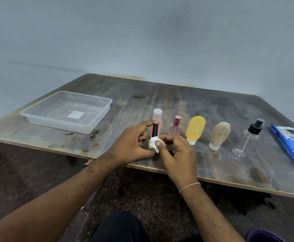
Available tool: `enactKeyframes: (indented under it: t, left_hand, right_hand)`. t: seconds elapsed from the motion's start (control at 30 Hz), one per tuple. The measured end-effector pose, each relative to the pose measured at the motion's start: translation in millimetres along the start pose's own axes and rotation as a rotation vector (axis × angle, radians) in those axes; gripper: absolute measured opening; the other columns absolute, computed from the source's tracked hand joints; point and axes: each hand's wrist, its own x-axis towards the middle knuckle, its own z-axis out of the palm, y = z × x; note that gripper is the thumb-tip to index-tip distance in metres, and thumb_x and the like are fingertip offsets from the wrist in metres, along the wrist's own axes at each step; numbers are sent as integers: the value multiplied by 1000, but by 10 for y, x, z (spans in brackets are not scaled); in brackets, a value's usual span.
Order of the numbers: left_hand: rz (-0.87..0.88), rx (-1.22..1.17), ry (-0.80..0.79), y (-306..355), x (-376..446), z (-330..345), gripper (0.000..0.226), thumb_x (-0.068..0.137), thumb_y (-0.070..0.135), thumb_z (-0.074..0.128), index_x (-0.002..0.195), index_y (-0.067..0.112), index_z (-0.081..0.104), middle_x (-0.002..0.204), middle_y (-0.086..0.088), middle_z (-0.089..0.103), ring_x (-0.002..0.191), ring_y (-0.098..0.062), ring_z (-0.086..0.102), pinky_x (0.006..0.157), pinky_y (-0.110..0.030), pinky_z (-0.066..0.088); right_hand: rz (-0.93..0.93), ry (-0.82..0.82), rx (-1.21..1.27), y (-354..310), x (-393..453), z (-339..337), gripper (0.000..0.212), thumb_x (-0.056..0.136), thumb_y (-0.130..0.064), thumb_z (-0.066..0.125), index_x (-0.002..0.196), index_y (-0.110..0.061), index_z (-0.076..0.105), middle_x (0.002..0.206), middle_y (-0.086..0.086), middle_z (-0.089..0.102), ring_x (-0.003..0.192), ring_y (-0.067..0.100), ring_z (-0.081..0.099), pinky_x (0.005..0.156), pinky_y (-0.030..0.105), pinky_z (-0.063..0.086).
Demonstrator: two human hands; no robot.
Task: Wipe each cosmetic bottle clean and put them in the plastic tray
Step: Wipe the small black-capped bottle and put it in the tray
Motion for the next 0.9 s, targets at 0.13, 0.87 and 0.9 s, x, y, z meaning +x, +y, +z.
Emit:
enactKeyframes:
  t: [0.13,0.87,0.9]
  left_hand:
    - [-10,-21,-111,51,-21,3,93,76,10,98,157,19,53,69,19,50,64,1,55,67,-8,44]
    - [-7,-42,-188,71,-10,-24,100,72,25,103,158,23,52,69,16,43,61,-4,47,60,-15,39]
    - [-3,-44,-185,70,-14,-21,100,72,22,103,158,20,51,68,19,48,61,-1,51,61,-11,41]
  right_hand:
    - [94,36,63,-54,36,-25,9,94,-26,82,103,-28,82,101,-19,76,100,6,73,85,31,60]
    - [486,7,565,-161,207,-111,4,93,-15,83,95,-19,82,90,8,83,85,21,76,74,45,65]
    - [480,-23,569,-158,204,-118,5,94,-14,81,97,-17,81,91,9,83,84,22,76,70,39,65]
